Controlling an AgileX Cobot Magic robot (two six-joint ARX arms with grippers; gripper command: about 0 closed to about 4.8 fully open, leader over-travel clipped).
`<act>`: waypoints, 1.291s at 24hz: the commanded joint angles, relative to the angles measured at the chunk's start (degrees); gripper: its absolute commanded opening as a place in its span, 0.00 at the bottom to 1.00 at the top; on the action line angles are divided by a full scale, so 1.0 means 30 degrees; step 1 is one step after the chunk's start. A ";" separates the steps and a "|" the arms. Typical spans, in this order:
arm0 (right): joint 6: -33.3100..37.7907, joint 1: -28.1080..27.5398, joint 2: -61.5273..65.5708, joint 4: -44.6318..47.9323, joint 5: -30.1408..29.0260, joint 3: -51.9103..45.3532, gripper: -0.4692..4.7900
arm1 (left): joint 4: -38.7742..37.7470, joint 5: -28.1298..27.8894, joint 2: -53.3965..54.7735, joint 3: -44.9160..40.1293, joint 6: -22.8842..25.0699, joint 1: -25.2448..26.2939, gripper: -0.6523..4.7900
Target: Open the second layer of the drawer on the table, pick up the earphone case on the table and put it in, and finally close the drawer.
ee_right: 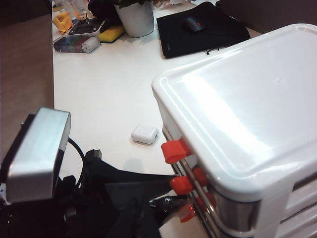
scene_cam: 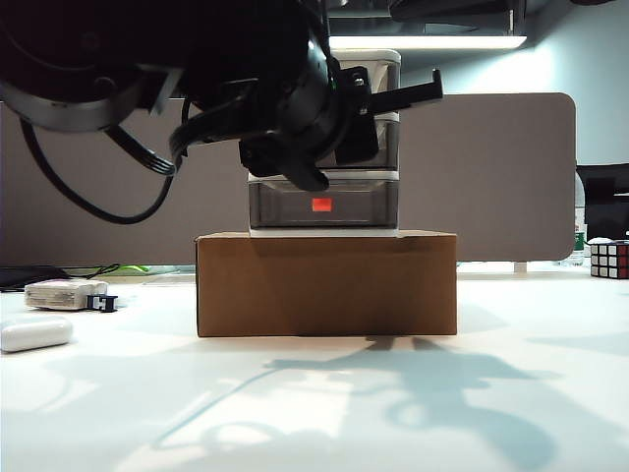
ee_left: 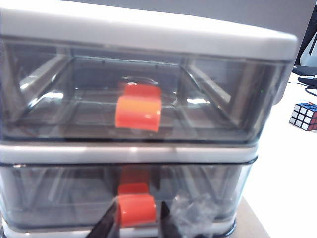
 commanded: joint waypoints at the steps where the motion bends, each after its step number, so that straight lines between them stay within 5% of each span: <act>1: -0.0386 0.0022 -0.0015 -0.0197 -0.0138 0.0058 0.08 | 0.0233 0.0051 -0.0051 0.0051 0.0080 0.0087 0.29; 31: 0.0291 0.0197 0.2317 0.2659 -0.0117 0.0080 0.08 | 0.0226 0.0131 -0.0051 0.0051 0.0036 0.0248 0.28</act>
